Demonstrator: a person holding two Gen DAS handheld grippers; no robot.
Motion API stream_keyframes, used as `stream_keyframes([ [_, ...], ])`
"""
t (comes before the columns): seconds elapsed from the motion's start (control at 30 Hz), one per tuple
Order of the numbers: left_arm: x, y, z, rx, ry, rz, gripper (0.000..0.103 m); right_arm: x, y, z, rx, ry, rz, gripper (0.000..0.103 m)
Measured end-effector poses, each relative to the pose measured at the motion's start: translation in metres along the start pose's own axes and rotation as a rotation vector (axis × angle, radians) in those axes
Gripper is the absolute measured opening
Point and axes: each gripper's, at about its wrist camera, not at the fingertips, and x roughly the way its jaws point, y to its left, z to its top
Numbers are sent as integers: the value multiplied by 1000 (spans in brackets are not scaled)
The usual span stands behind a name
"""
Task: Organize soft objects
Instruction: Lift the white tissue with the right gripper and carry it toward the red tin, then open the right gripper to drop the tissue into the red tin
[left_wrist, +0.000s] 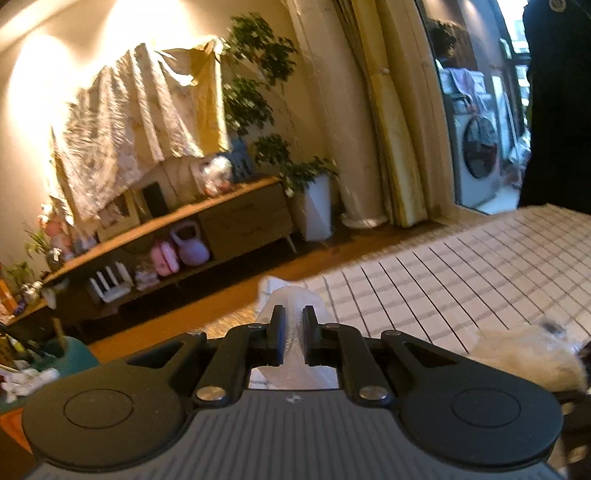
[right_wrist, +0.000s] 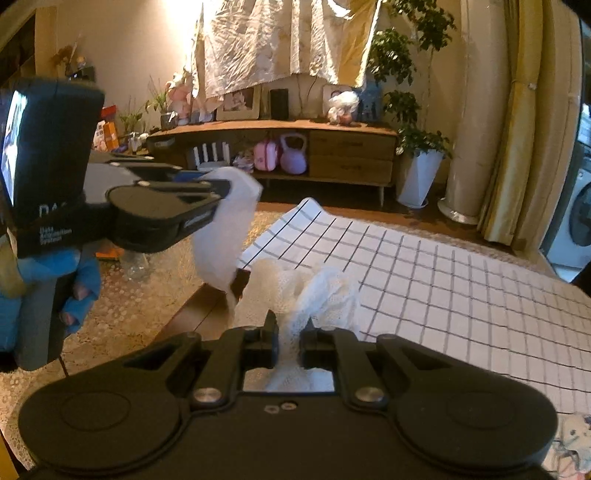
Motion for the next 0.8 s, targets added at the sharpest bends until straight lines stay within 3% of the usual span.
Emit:
stream_keyframes([
  [0.33,43,1,-46,-55,229,-188,10,49,19,-20,-61,101,57,10],
  [0.8,74,-12,-77,-50,365,-266,10,78,31,-39,-127,196,76,19],
])
